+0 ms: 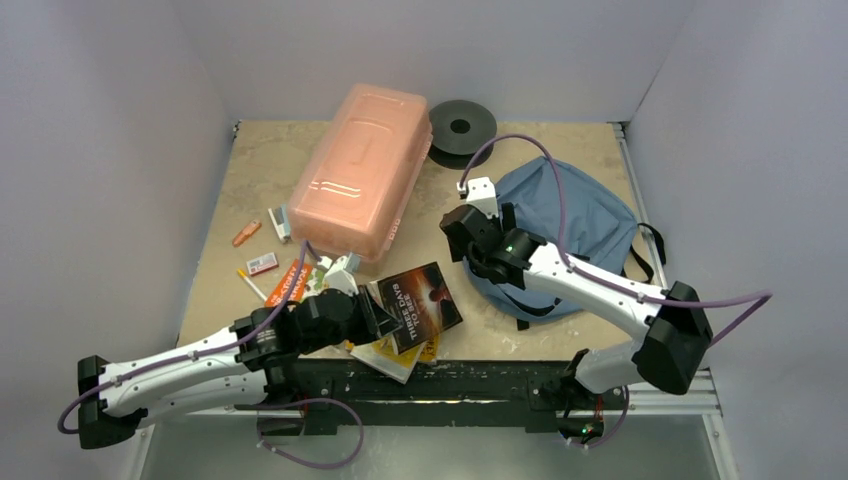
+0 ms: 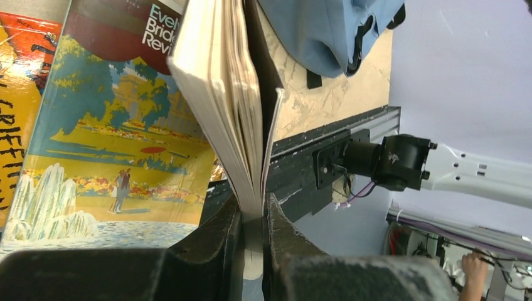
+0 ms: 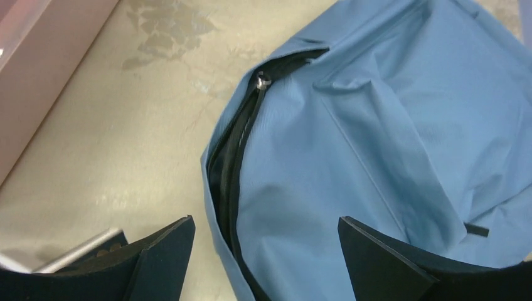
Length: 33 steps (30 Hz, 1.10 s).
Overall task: Pack the student bag
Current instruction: Pick up the book from the center of the board, then place the book in the student bag.
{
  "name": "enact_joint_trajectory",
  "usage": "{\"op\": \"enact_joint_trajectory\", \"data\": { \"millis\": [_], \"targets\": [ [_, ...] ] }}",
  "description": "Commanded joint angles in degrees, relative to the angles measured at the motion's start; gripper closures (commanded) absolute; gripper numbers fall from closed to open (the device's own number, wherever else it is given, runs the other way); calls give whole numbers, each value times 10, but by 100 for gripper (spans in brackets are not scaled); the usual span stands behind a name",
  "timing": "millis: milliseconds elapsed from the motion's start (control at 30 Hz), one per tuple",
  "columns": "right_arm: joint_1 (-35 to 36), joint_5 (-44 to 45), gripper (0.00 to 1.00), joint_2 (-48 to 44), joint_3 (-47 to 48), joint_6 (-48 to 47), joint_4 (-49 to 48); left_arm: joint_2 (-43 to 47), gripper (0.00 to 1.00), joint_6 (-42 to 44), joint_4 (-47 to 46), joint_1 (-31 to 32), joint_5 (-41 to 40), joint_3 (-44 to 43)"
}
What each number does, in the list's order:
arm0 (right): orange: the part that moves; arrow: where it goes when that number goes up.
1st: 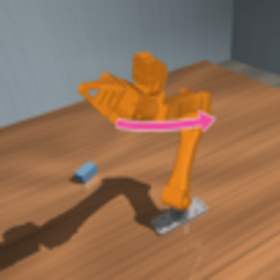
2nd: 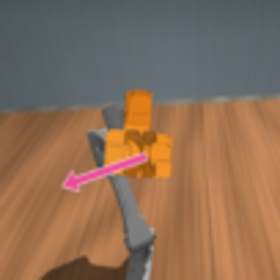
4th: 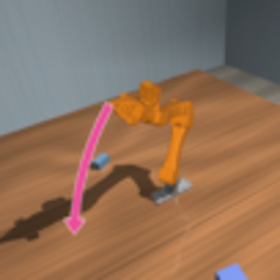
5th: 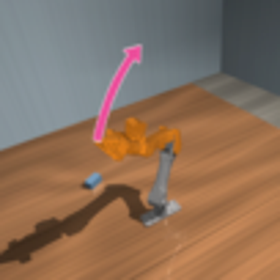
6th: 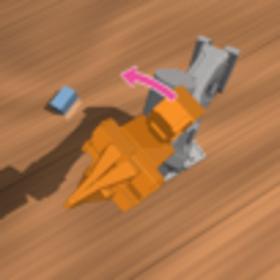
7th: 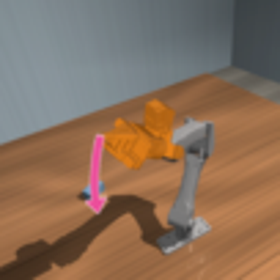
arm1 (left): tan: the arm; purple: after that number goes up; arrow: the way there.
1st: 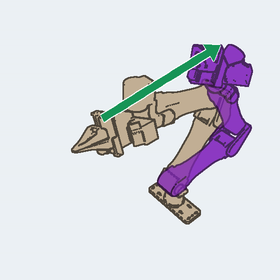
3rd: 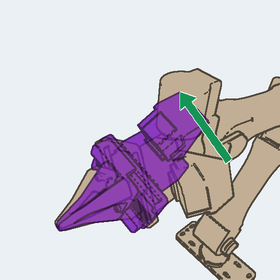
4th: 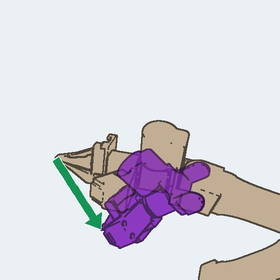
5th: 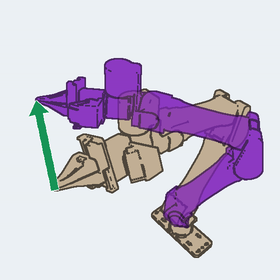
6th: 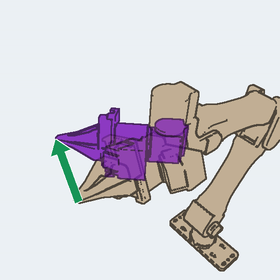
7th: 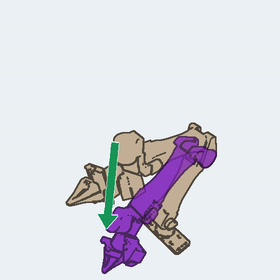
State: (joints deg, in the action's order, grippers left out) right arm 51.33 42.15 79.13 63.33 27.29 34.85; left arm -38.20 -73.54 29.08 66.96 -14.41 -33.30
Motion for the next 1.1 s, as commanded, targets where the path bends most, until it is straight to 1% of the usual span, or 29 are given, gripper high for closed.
{"op": "enact_joint_trajectory", "data": {
  "millis": [0,67,167,367,400,500,633,733,867,933,967,1000,1033,1067],
  "targets": [
    [-4,66,12,20,0,-43,-100,23,100,48,-31,4,23,-5],
    [-11,63,13,39,3,-44,-108,28,100,56,-35,4,26,-6],
    [-14,83,16,64,5,-44,-114,36,100,65,-32,4,28,-7],
    [-17,121,27,112,-5,-43,-115,57,100,70,-14,4,20,-6],
    [-18,125,30,116,-10,-42,-117,59,100,72,-13,4,19,-6],
    [-18,137,45,125,-15,-32,-110,60,100,76,-14,4,21,-8],
    [-18,136,48,120,-22,-26,-105,58,100,80,-17,4,26,-8],
    [-18,145,59,117,-23,-25,-98,56,100,81,-20,4,28,-8],
    [-18,161,62,114,-12,-20,-68,52,100,84,-27,4,33,-9],
    [-18,160,72,105,-7,-29,-57,52,100,88,-38,4,41,-9],
    [-18,155,82,100,1,-36,-47,51,100,91,-47,4,45,-9],
    [-18,146,88,96,6,-45,-39,52,100,93,-55,4,50,-8],
    [-18,139,100,93,24,-52,-13,52,100,94,-67,4,55,-7],
    [-18,134,100,92,38,-55,9,53,100,95,-82,4,61,-5]
  ]
}}
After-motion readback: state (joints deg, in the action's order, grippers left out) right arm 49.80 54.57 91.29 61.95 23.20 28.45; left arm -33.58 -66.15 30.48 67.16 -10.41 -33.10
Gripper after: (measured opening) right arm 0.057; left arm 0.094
